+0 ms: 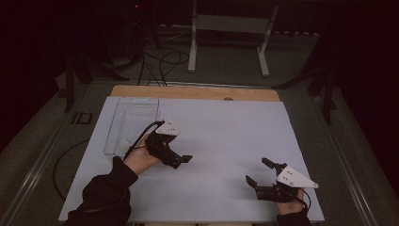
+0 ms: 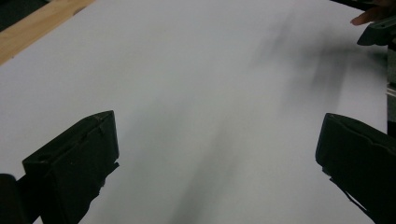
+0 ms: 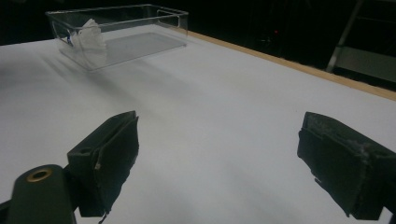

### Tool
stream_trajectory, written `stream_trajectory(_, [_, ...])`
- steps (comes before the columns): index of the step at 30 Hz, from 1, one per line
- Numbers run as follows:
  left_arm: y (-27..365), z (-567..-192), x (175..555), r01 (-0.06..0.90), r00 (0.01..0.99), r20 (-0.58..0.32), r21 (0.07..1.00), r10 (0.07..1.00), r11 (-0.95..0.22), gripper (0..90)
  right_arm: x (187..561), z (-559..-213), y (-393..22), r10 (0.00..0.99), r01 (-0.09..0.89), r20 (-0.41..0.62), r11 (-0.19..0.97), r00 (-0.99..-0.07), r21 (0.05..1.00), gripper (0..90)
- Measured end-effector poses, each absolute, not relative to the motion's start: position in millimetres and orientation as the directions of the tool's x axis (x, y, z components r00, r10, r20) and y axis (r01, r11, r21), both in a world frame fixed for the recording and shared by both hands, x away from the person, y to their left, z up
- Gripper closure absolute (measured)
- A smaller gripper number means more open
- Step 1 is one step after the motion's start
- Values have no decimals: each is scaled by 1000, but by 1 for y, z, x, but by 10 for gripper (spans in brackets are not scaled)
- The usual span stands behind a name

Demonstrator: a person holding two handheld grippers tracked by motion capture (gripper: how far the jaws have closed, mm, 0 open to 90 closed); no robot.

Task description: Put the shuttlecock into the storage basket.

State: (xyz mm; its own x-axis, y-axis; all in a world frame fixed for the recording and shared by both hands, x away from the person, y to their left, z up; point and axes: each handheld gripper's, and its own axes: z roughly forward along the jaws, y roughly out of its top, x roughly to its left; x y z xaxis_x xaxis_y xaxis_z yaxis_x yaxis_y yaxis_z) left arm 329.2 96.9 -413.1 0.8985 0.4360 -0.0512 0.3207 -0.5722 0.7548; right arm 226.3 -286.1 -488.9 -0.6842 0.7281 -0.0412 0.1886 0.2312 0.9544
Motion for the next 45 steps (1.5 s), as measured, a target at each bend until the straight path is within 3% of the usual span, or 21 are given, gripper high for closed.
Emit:
stream_trajectory(25, [73, -458, 313, 299, 932, -110, 774, 346, -559, 0, 225, -489, -286, 728, 194, -39, 234, -684, 953, 123])
stream_trajectory(45, [109, -491, 291, 325, 933, -153, 743, 325, -584, 0, 225, -489, -285, 727, 196, -40, 237, -686, 952, 123])
